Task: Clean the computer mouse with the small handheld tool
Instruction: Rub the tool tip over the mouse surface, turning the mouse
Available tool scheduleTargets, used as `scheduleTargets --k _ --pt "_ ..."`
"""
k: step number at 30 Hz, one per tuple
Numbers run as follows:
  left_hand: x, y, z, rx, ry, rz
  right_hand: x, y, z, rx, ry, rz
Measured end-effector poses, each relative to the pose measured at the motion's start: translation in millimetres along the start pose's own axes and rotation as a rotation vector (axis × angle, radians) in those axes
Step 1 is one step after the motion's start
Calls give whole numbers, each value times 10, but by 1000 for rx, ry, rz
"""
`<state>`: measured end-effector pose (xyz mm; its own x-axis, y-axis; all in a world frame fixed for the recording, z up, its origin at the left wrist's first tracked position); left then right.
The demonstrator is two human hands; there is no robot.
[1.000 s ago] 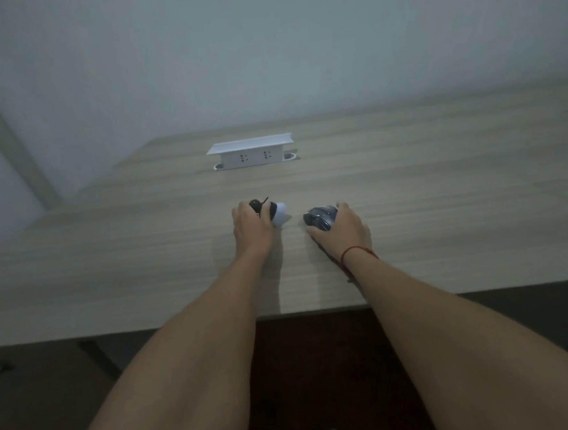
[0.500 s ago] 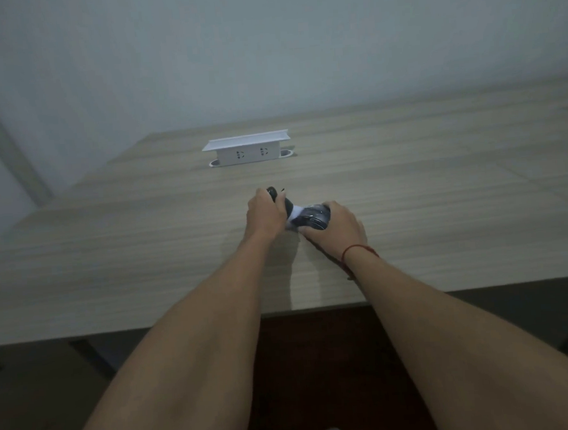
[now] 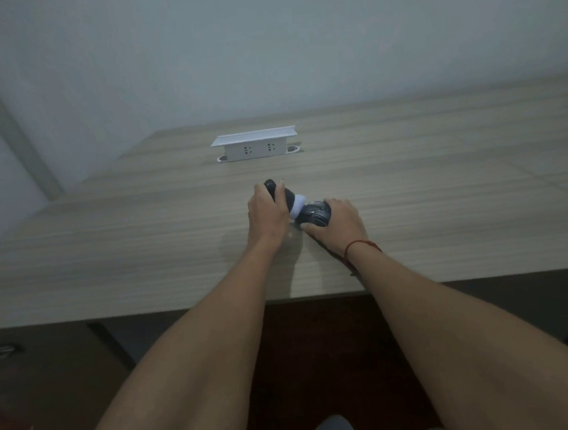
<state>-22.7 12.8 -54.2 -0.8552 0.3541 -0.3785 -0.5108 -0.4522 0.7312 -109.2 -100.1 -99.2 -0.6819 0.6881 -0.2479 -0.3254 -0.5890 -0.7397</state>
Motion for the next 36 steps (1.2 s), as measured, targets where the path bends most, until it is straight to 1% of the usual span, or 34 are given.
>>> scheduleTargets --k 3,6,11,13,15,19,21,24,27,30,33,36 --pt "84 5 -21 -26 -19 -10 28 -23 -13 -55 3 -16" --pt "98 -114 34 -81 -41 59 67 -7 -17 -115 -17 -19" --pt "126 -48 183 16 -2 83 121 -25 39 -10 -24 16" --pt "188 -11 148 32 -30 49 142 -41 32 -38 -20 2" --pt "268 -33 91 33 -60 28 168 -47 27 -120 3 -23" --pt "286 -47 154 -120 -56 25 231 -68 30 -181 16 -38" --pt "256 -35 192 -151 -58 -8 248 -71 28 -187 13 -33" --pt "237 -83 174 -105 -50 -43 252 -64 31 -195 19 -22" --pt "231 -169 148 17 -3 12 254 -56 37 -191 27 -10" --pt "227 -214 133 102 14 25 251 -59 27 -186 31 -10" --pt "213 -208 130 110 -3 14 249 -62 19 -186 34 -12" --pt "162 -213 112 62 -38 0 246 -51 11 -189 34 -15"
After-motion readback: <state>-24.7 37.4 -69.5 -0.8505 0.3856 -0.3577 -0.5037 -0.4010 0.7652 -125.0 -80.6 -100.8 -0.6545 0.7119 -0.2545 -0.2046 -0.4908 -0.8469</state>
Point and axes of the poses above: each hand's wrist, its own x-axis away from the middle knuckle, its own z-axis out of the back of the hand, y = z × x, the point moved 3 cm from there along -x, towards the middle knuckle, and after that the axes turned 7 degrees about -x, right-handed, at the moved point
